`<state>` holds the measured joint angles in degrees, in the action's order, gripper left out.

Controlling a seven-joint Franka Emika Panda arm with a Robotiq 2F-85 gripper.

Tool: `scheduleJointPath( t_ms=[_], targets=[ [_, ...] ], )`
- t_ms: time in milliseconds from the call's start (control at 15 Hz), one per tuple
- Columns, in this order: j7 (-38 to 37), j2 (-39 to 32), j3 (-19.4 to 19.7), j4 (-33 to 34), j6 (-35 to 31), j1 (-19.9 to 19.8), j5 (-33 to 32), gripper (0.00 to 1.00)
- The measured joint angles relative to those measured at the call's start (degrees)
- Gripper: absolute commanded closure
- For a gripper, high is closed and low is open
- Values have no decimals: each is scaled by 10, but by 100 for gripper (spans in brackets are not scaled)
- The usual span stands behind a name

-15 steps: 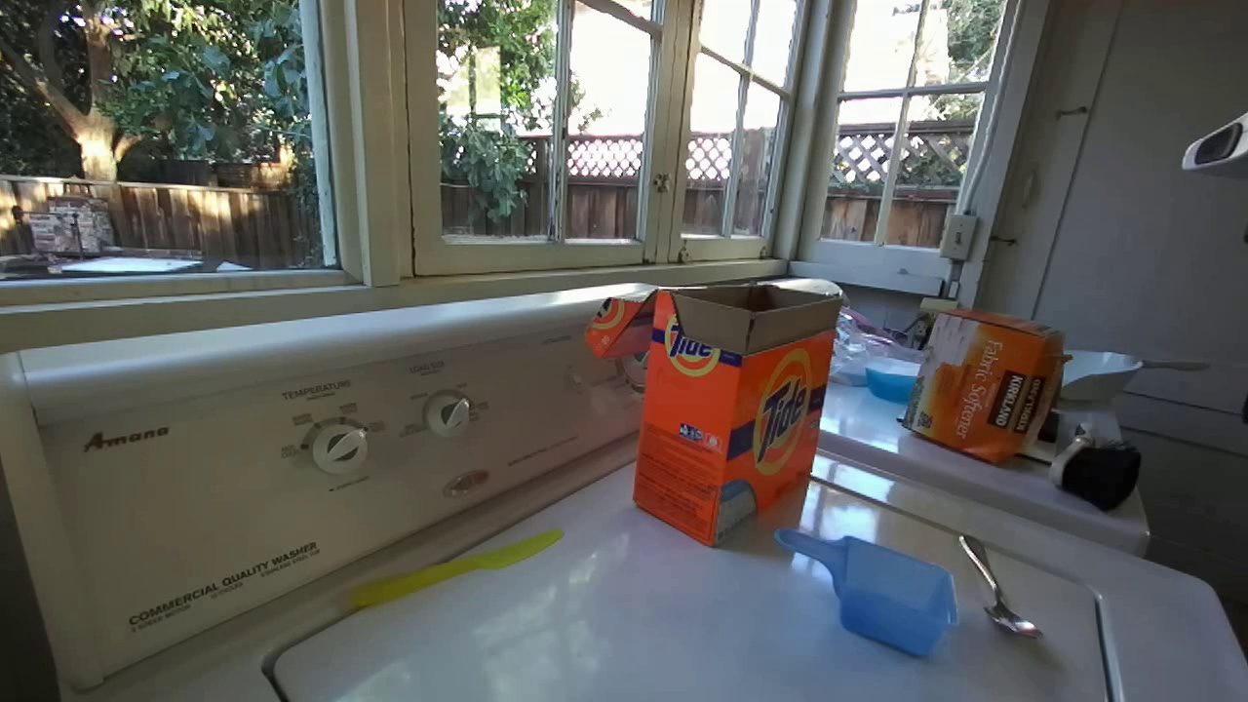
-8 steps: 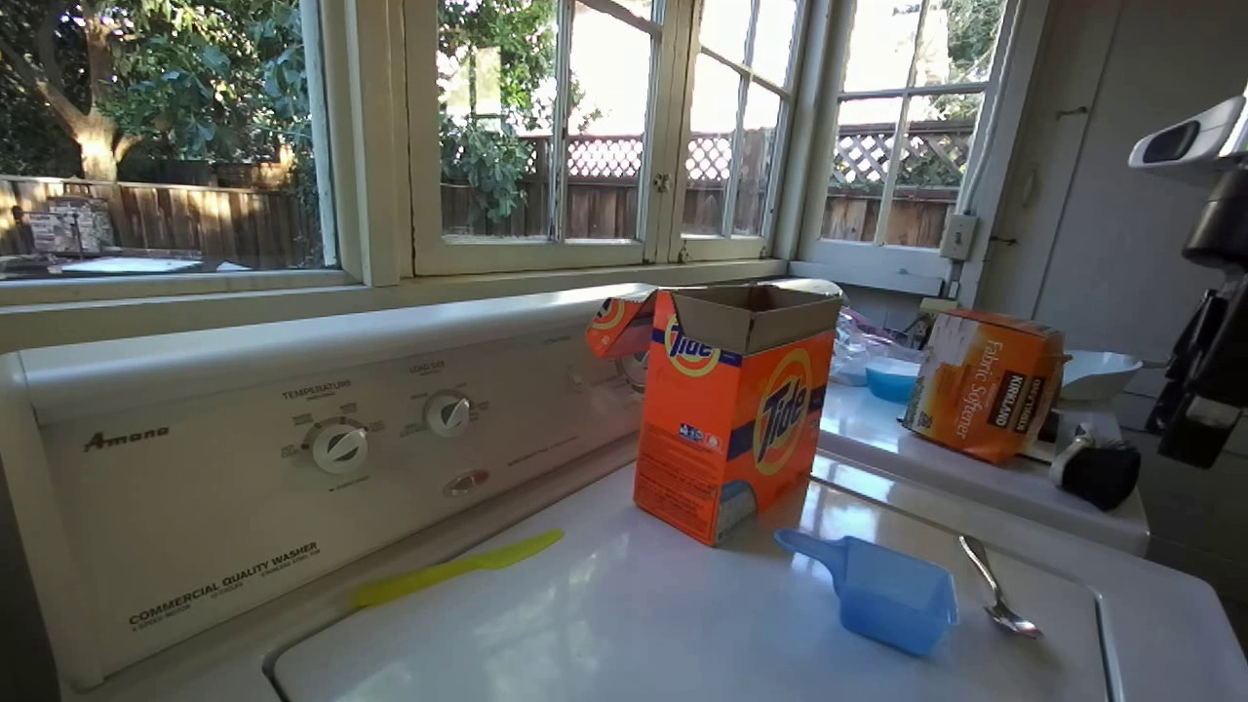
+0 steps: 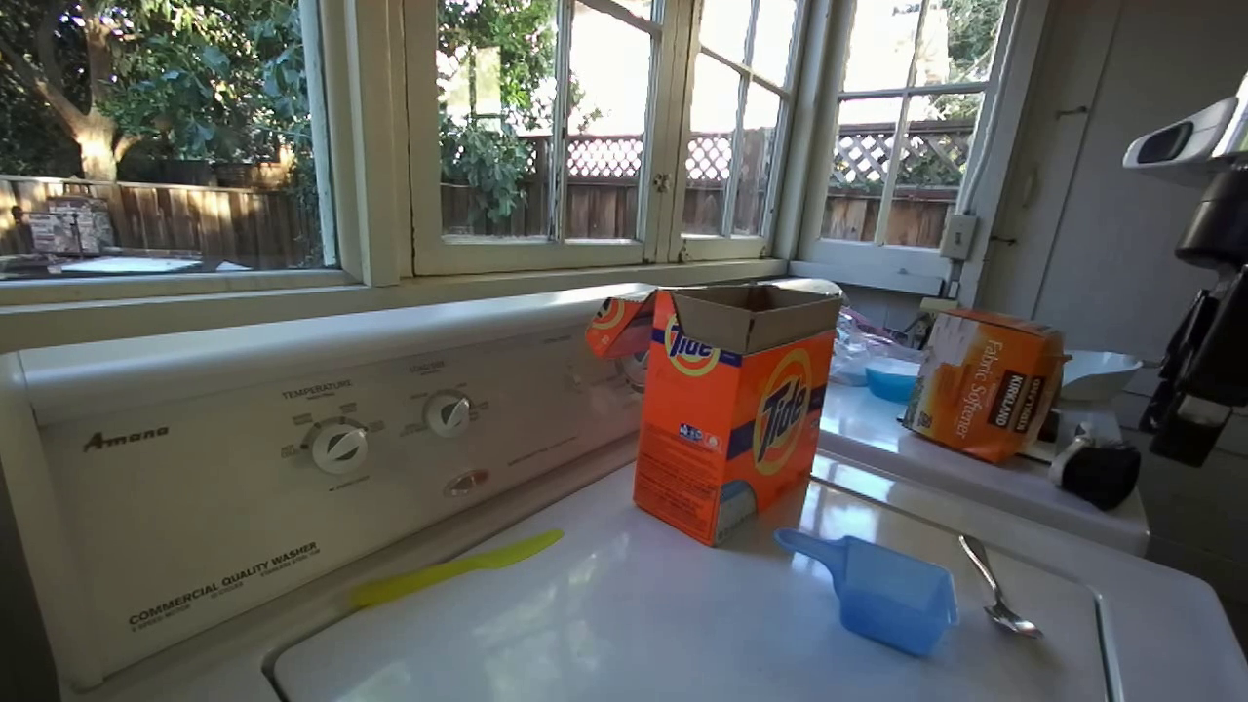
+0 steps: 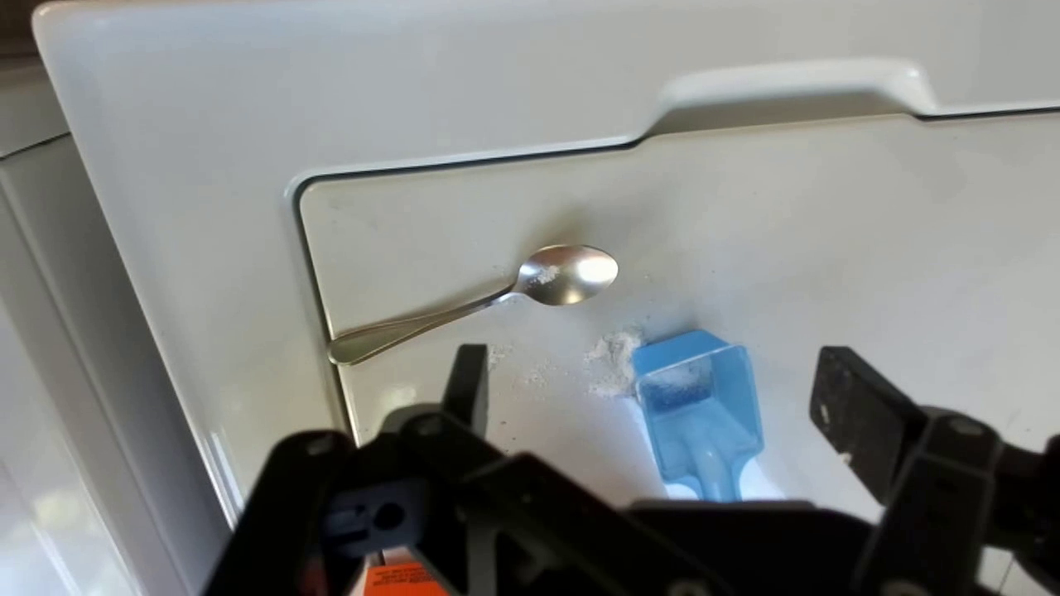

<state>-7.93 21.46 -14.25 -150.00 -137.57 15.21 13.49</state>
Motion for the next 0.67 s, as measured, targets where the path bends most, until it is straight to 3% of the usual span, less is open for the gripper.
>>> scheduleJointPath(
  t_ms=[667],
  targets=[
    [-6,-63,-14,-1,-175,39,39,0]
  ],
)
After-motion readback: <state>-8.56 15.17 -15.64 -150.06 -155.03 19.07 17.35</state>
